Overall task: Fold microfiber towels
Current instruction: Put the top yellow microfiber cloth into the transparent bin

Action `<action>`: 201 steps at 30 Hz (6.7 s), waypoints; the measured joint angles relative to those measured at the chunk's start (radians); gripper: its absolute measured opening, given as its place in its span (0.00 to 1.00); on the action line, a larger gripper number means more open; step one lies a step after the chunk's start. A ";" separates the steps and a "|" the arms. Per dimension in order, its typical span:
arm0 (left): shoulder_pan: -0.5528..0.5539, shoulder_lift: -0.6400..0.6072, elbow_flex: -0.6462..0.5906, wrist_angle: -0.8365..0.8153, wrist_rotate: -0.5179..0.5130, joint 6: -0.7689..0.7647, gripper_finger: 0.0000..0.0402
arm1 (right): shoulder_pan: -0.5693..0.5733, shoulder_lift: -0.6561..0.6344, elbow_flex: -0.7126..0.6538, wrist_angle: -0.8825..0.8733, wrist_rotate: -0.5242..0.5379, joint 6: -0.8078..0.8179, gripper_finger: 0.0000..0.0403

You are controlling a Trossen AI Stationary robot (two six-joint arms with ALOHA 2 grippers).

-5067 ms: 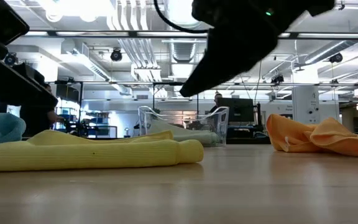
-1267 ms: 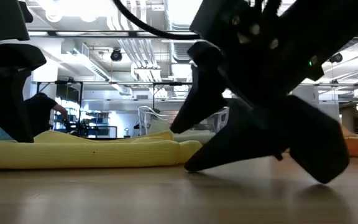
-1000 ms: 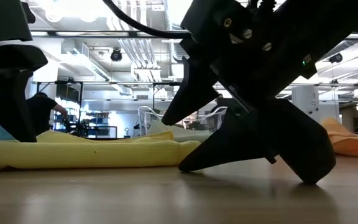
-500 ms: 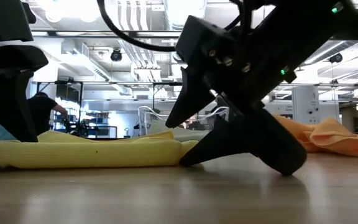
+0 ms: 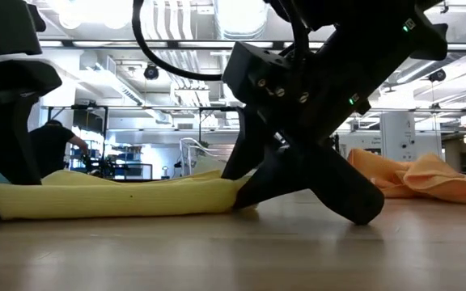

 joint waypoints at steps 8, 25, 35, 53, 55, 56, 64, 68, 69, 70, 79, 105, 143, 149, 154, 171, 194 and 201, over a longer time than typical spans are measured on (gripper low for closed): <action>0.002 0.003 -0.017 -0.009 -0.010 0.011 0.04 | 0.000 0.002 -0.001 -0.021 -0.017 0.077 0.08; 0.004 -0.119 -0.015 -0.002 -0.013 0.071 0.00 | 0.029 -0.191 0.004 -0.018 -0.020 0.106 0.02; 0.014 -0.120 -0.016 0.009 -0.007 0.071 0.00 | 0.041 -0.157 0.004 -0.076 -0.075 0.134 0.30; 0.030 -0.122 -0.016 0.012 0.012 0.071 0.00 | 0.067 -0.097 0.014 0.073 -0.053 0.176 0.75; 0.030 -0.122 -0.016 0.017 0.012 0.071 0.00 | 0.060 -0.083 0.014 0.083 -0.052 0.177 0.73; 0.030 -0.122 -0.016 0.017 0.012 0.071 0.00 | 0.059 -0.081 0.015 0.087 -0.038 0.176 0.71; 0.030 -0.122 -0.016 0.019 0.012 0.071 0.00 | 0.055 -0.074 0.016 0.068 -0.018 0.166 0.38; 0.030 -0.122 -0.016 0.020 0.012 0.072 0.00 | 0.055 -0.074 0.021 0.044 -0.013 0.190 0.14; 0.031 -0.122 -0.016 0.020 0.012 0.075 0.00 | 0.055 -0.073 0.030 0.030 -0.013 0.194 0.08; 0.033 -0.122 -0.016 0.020 0.013 0.079 0.00 | 0.056 -0.073 0.042 0.009 -0.010 0.199 0.05; 0.084 -0.202 -0.014 0.002 0.012 0.191 0.00 | 0.053 -0.073 0.256 -0.351 0.020 0.229 0.02; 0.588 -0.655 -0.051 0.202 -0.004 0.924 0.00 | -0.169 -0.499 0.321 -0.691 -0.051 0.192 0.02; 1.407 -0.395 -0.023 0.745 0.506 1.418 0.00 | -0.904 -0.531 0.318 -0.515 -0.367 -0.221 0.02; 1.409 -0.379 -0.022 0.770 0.481 1.442 0.00 | -0.903 -0.456 0.317 -0.515 -0.373 -0.214 0.02; 1.409 -0.380 -0.032 0.675 0.481 1.486 0.00 | -0.898 -0.409 0.312 -0.529 -0.372 -0.209 0.02; 1.402 -0.381 -0.050 0.622 0.486 1.538 0.00 | -0.893 -0.425 0.231 -0.475 -0.378 -0.233 0.02; 1.402 -0.385 0.072 0.789 0.328 1.647 0.00 | -0.915 -0.438 0.397 -0.392 -0.189 -0.377 0.02; 1.408 -0.379 0.072 0.806 0.324 1.655 0.00 | -0.954 -0.433 0.391 -0.408 -0.193 -0.369 0.02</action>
